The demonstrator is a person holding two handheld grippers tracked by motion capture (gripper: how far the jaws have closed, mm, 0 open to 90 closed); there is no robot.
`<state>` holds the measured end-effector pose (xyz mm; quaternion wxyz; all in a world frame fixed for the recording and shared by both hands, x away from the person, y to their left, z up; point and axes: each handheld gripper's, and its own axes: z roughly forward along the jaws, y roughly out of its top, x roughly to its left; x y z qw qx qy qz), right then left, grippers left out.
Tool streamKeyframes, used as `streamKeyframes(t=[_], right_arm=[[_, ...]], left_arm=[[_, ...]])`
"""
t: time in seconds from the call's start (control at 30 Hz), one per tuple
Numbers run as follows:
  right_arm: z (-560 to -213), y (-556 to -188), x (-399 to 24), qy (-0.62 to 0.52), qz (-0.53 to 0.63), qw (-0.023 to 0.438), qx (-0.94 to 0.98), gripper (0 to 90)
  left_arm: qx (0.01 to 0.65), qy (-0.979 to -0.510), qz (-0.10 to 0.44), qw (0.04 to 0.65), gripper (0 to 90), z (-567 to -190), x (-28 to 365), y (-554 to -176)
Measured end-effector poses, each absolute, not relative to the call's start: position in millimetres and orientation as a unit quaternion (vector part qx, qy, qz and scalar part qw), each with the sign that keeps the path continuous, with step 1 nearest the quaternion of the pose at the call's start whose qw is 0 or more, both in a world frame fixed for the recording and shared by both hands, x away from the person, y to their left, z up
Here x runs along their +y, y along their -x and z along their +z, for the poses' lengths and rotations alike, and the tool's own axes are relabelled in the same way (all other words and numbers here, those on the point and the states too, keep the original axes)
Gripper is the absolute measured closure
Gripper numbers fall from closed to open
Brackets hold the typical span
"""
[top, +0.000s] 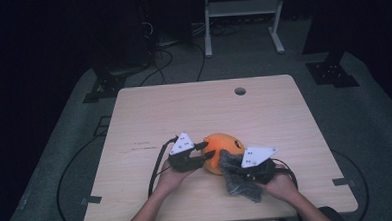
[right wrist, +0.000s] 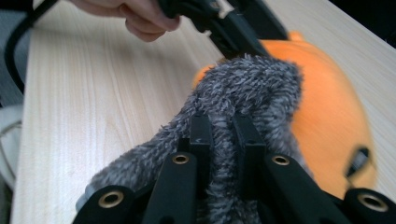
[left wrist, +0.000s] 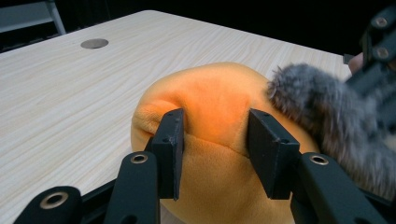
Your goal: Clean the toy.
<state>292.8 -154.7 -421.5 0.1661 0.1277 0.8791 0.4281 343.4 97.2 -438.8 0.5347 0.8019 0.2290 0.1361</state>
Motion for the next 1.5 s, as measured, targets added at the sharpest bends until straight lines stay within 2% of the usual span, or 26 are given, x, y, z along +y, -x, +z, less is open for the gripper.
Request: streamKeyframes(t=[0.13, 0.37, 0.5, 0.7, 1.0, 1.17, 1.27, 1.5], right_arm=[[-424, -295, -156, -0.132, 0.418, 0.165, 0.883, 80.0], [-429, -301, -186, -0.18, 0.425, 0.148, 0.875, 80.0], [-419, -293, -170, -0.148, 0.442, 0.147, 0.873, 80.0], [-425, -295, -145, -0.121, 0.419, 0.157, 0.886, 80.1], [-425, -307, -187, -0.185, 0.418, 0.164, 0.874, 80.1], [-413, -318, -186, -0.189, 0.436, 0.172, 0.863, 80.0], [-420, -329, -192, -0.204, 0.435, 0.159, 0.863, 80.0], [-429, -318, -205, -0.215, 0.423, 0.159, 0.866, 79.9]], left_arm=[[0.235, -0.803, 0.133, 0.532, 57.1, -440, 101, -344], [0.239, -0.8, 0.129, 0.535, 56.7, -440, 100, -345], [0.238, -0.801, 0.129, 0.534, 56.7, -440, 98, -345], [0.248, -0.8, 0.122, 0.533, 56.6, -443, 101, -347], [0.251, -0.802, 0.12, 0.528, 56.3, -444, 99, -347], [0.246, -0.805, 0.121, 0.526, 56.4, -444, 100, -348], [0.249, -0.805, 0.116, 0.526, 56.3, -445, 102, -349], [0.248, -0.807, 0.119, 0.522, 56.1, -445, 101, -348]])
